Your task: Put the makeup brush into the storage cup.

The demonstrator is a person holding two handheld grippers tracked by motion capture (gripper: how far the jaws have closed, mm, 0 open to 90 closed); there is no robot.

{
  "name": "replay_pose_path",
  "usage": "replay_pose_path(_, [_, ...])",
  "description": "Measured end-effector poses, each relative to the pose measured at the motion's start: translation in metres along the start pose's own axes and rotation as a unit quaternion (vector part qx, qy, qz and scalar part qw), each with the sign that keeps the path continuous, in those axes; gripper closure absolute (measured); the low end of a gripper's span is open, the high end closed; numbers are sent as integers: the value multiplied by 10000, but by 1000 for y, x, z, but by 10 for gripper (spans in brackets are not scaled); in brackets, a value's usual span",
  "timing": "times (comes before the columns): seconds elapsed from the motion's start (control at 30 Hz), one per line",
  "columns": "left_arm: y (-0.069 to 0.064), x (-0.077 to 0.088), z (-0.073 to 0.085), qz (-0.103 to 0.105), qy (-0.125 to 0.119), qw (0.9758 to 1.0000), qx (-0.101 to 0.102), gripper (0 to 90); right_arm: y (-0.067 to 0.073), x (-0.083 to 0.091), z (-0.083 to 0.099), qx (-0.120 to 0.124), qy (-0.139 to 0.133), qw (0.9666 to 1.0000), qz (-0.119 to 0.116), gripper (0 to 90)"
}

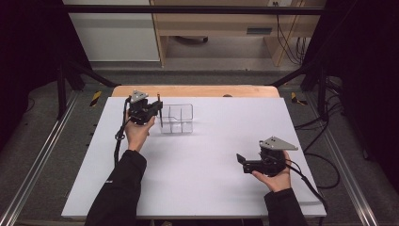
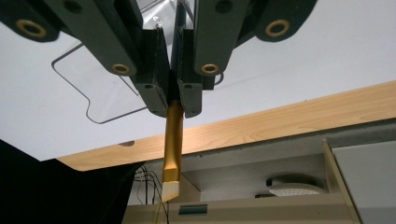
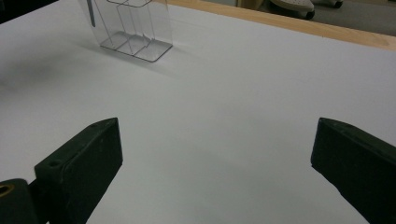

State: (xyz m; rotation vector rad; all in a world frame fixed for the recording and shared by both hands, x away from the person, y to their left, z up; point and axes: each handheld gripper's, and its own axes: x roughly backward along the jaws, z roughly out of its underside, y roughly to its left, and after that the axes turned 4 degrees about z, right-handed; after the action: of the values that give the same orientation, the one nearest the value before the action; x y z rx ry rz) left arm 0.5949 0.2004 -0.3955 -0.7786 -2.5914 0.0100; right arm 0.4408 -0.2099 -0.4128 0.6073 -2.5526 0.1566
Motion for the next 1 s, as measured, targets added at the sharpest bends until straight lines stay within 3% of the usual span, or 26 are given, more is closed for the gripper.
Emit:
replay_pose_path(0.17, [-1, -1, 5, 24, 71, 10000, -33, 824, 0, 0, 0, -2, -8, 10000, 1, 25])
replay_pose_path(0.33, [-2, 1, 7, 121, 67, 9999, 59, 811, 0, 1, 0, -16, -9, 10000, 3, 24])
replay_pose_path(0.73, [-10, 31, 5, 262, -58, 9996, 21, 603, 0, 4, -2, 2, -68, 10000, 31, 24])
replay_pose_path(1.0, [-19, 56, 14, 351, -187, 9992, -54, 447, -1, 5, -2, -4, -74, 10000, 61, 24])
